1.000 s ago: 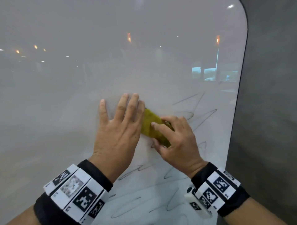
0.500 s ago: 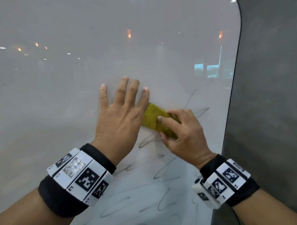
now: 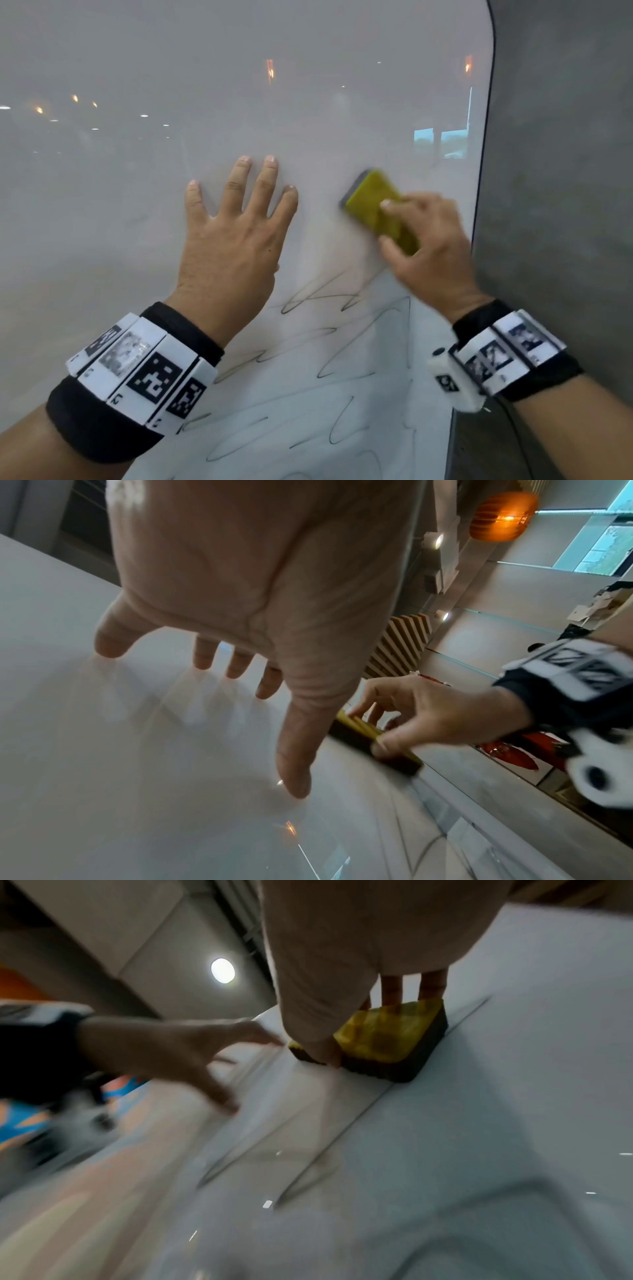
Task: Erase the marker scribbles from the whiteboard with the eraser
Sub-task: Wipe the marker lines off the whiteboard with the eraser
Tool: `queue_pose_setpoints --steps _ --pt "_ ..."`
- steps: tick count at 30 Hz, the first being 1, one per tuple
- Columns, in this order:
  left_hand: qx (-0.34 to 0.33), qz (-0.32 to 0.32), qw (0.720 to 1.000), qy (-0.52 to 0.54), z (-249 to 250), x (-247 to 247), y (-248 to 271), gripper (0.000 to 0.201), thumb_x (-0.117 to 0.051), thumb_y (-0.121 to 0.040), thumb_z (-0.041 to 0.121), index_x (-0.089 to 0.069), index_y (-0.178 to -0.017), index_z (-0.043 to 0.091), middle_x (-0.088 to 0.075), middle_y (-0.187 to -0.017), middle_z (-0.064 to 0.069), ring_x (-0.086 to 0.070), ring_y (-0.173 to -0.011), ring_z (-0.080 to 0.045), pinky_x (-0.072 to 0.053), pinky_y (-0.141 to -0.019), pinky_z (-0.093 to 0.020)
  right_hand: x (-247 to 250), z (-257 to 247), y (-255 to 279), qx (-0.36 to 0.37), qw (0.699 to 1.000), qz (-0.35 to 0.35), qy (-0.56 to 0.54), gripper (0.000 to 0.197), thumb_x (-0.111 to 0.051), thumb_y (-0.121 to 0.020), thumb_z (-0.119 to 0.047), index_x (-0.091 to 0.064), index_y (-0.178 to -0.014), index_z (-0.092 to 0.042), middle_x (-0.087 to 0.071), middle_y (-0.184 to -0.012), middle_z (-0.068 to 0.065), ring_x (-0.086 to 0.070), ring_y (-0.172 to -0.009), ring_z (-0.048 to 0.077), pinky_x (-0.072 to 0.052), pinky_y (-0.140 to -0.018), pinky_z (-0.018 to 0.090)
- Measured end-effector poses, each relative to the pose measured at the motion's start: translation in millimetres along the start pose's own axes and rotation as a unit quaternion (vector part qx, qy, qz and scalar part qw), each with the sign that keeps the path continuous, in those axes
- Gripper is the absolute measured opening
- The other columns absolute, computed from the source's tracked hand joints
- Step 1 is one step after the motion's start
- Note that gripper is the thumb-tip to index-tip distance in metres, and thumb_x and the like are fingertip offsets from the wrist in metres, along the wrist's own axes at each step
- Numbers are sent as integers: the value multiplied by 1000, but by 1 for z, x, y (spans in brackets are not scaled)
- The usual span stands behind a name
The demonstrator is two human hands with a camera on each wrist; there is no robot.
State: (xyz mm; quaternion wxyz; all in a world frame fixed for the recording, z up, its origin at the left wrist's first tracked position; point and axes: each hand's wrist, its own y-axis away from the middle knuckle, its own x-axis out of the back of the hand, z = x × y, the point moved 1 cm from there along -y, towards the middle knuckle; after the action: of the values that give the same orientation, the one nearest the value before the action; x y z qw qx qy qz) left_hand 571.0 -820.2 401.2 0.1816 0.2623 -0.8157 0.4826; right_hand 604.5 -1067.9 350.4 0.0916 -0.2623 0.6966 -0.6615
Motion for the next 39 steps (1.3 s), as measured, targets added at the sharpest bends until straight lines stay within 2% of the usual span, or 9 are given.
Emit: queue_pose_setpoints --steps 2,5,11,16,19,24,28,32,39 --pt "7 6 1000 4 2 2 -1 89 -74 -78 44 -21 -145 19 -12 -161 -12 -13 -148 -36 -31 -105 -68 12 27 -14 -86 995 48 -12 40 -75 -79 -19 -65 -118 -17 -59 -113 9 -53 -101 30 -45 -87 33" --pt "16 6 1000 11 8 2 -3 93 -77 -76 41 -22 -149 22 -17 -159 -14 -18 -146 -39 -33 -103 -67 8 24 0 -125 990 56 -10 41 -76 -79 -19 -64 -118 -18 -58 -113 10 -52 -101 29 -39 -87 27" --pt "21 19 999 34 21 2 -10 86 -78 -75 23 -33 -149 23 -17 -156 -21 -16 -144 -39 -27 -107 -66 -11 -13 49 33 997 -73 3 42 -79 -73 -18 -66 -113 -19 -60 -111 6 -54 -93 29 -52 -74 42" --pt "-16 35 998 46 21 6 -19 60 -70 -80 9 -44 -134 15 -15 -163 -12 -13 -150 -34 -23 -111 -65 8 27 17 -94 995 31 -16 40 -78 -78 -19 -65 -116 -20 -56 -113 6 -53 -102 28 -50 -84 40" --pt "-33 37 997 54 22 7 -22 52 -65 -82 5 -45 -129 13 -20 -163 -11 -19 -150 -31 -28 -110 -63 1 16 22 -141 988 53 -27 41 -79 -78 -20 -66 -117 -19 -55 -112 5 -54 -101 27 -46 -80 30" --pt "-38 42 997 45 20 8 -20 57 -68 -77 4 -47 -130 12 -26 -161 -12 -25 -148 -31 -32 -107 -62 -4 -2 38 2 999 -48 2 42 -81 -74 -15 -68 -114 -18 -60 -113 7 -53 -97 28 -49 -77 35" --pt "-38 41 998 41 20 9 -20 60 -67 -79 4 -45 -134 12 -24 -162 -11 -24 -148 -30 -31 -109 -61 13 35 18 -101 995 16 -16 43 -77 -79 -12 -65 -119 -18 -56 -116 6 -52 -102 28 -48 -85 37" --pt "-32 41 998 34 23 6 -18 63 -68 -77 5 -44 -135 11 -26 -161 -12 -25 -148 -31 -32 -108 -63 6 21 23 -149 987 40 -32 42 -78 -79 -15 -65 -119 -18 -55 -116 6 -52 -104 26 -43 -83 30" --pt "-30 45 998 41 24 6 -17 66 -72 -73 4 -46 -134 10 -29 -159 -13 -27 -147 -32 -32 -106 -64 -2 -3 33 -78 996 -22 -36 43 -80 -77 -20 -66 -117 -23 -57 -112 0 -52 -98 22 -49 -78 32"
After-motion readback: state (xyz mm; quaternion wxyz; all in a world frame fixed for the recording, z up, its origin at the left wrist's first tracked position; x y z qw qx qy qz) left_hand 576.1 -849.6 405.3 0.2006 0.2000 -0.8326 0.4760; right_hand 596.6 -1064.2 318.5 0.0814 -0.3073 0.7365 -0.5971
